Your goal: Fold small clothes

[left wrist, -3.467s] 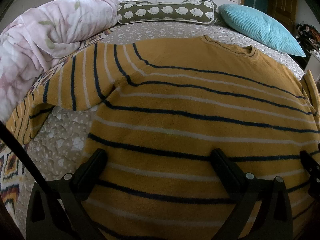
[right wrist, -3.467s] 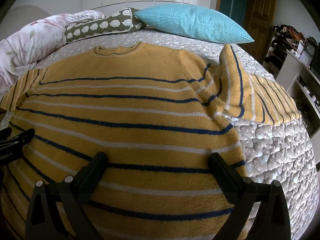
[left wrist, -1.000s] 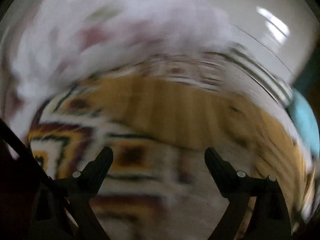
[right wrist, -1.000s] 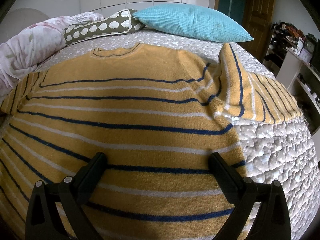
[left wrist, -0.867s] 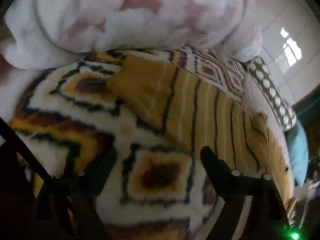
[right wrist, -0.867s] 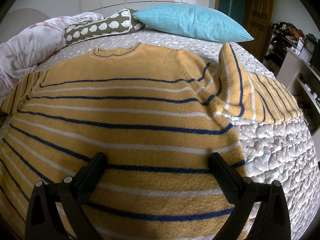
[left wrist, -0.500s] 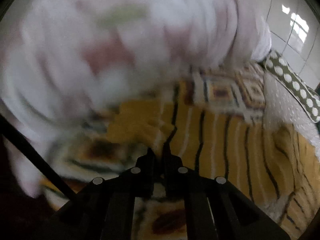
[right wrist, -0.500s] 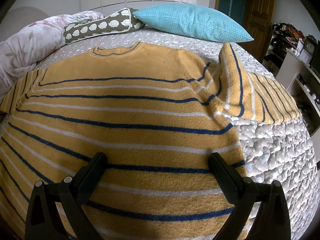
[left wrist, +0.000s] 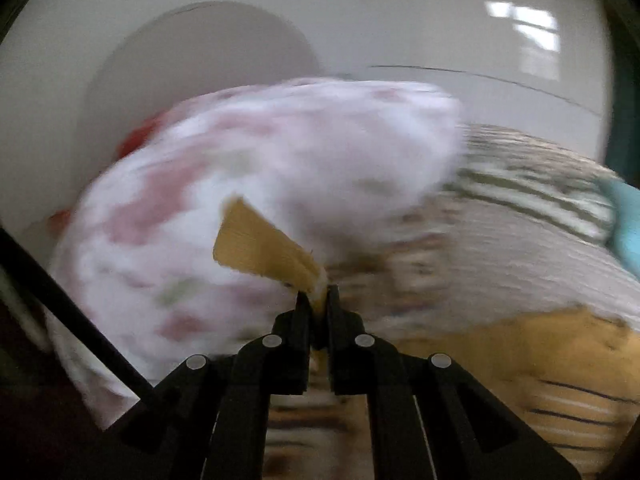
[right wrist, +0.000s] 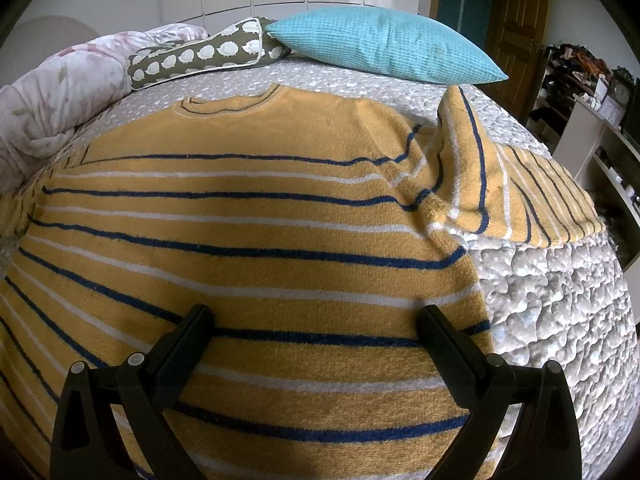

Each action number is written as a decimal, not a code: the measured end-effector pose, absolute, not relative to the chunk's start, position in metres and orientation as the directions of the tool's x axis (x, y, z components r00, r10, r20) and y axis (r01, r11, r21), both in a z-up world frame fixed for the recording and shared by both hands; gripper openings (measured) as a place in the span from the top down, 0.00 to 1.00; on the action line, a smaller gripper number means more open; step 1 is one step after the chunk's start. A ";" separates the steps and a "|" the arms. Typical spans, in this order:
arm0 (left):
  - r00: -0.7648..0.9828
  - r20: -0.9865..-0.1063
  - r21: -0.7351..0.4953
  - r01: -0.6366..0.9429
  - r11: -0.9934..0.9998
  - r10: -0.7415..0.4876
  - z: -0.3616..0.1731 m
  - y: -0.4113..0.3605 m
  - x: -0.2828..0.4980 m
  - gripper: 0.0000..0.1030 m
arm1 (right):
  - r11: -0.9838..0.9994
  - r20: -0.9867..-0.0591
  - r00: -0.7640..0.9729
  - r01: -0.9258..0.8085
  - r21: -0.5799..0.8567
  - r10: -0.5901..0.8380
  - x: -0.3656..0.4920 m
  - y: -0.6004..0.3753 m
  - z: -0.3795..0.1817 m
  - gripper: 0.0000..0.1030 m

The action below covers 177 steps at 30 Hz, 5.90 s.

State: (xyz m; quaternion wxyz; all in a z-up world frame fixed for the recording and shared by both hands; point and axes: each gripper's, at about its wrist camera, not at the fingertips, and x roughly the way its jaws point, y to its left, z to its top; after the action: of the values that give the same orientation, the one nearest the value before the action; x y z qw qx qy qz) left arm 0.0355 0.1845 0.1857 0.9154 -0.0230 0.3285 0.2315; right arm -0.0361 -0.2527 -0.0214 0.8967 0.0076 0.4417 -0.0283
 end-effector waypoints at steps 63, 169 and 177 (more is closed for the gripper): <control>0.582 -0.805 -0.056 -0.269 0.961 0.116 0.060 0.135 -0.178 0.87 | 0.799 -0.726 0.674 0.508 0.322 -0.136 -0.099 -0.525 0.011 0.35; 0.689 -0.721 -0.366 -0.296 0.882 -0.068 0.034 0.199 -0.217 0.39 | 0.945 -0.758 0.618 -0.327 -0.009 0.207 0.072 -0.039 0.040 0.94; 0.702 -0.711 -0.304 -0.241 0.922 -0.050 0.038 0.185 -0.214 0.33 | 0.919 -0.772 0.575 -0.392 0.032 0.272 0.084 0.010 0.039 0.94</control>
State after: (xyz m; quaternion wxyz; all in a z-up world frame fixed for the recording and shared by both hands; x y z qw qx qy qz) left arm -0.2137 0.1845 0.0381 0.9025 -0.1906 0.3825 0.0529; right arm 0.0839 0.0100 0.0393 0.8846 -0.0713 0.4210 0.1878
